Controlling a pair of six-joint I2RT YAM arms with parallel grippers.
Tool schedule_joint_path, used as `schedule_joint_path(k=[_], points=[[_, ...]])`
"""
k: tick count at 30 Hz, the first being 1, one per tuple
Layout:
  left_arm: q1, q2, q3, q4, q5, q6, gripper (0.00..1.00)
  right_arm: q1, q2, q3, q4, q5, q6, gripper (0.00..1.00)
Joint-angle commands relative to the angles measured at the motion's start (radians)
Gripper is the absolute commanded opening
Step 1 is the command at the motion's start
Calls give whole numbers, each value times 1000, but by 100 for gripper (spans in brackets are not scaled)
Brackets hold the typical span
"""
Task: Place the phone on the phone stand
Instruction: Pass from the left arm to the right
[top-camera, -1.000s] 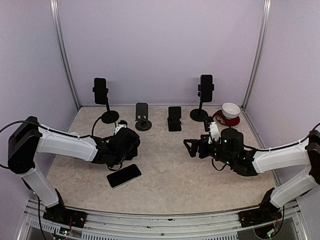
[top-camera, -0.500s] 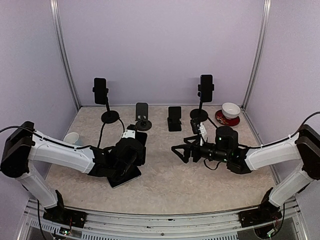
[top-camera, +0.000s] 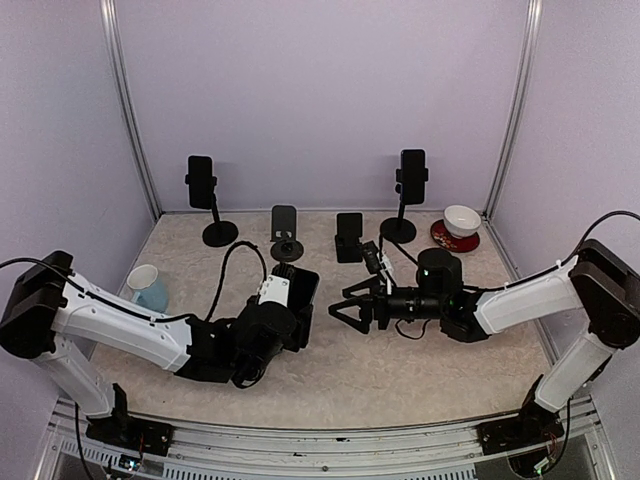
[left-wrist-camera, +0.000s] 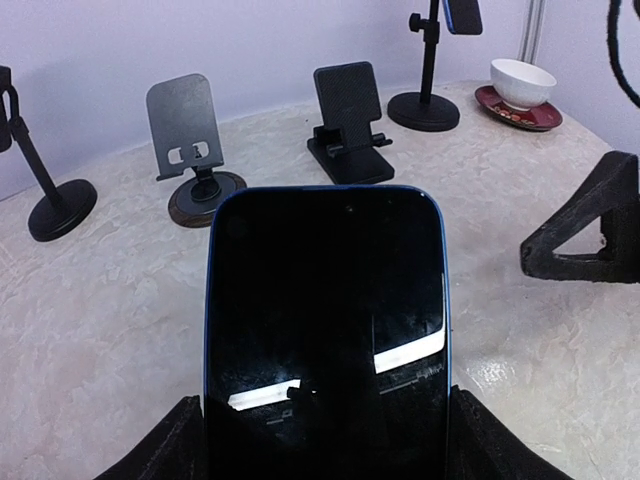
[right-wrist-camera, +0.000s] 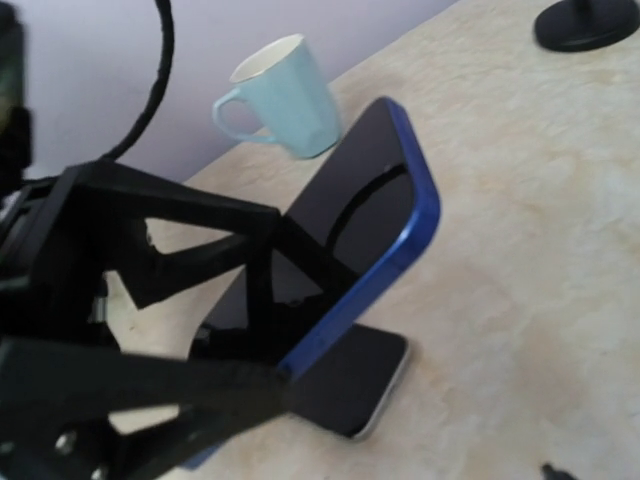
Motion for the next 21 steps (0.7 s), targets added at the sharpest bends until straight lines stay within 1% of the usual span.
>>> schedule_joint_path(k=[1,10,17,21], points=[[-45,25,6,104,-90,57,29,-7,29,32,28,-70,25,92],[-120,74,28,135,-145,76,28,-8,71,56,30,-122,92,88],[-188,126,63,174,-207,121,29,-8,97,78,13,-145,121,83],[-207,148,79,188,-220,128,29,-10,110,87,11,-167,137,80]])
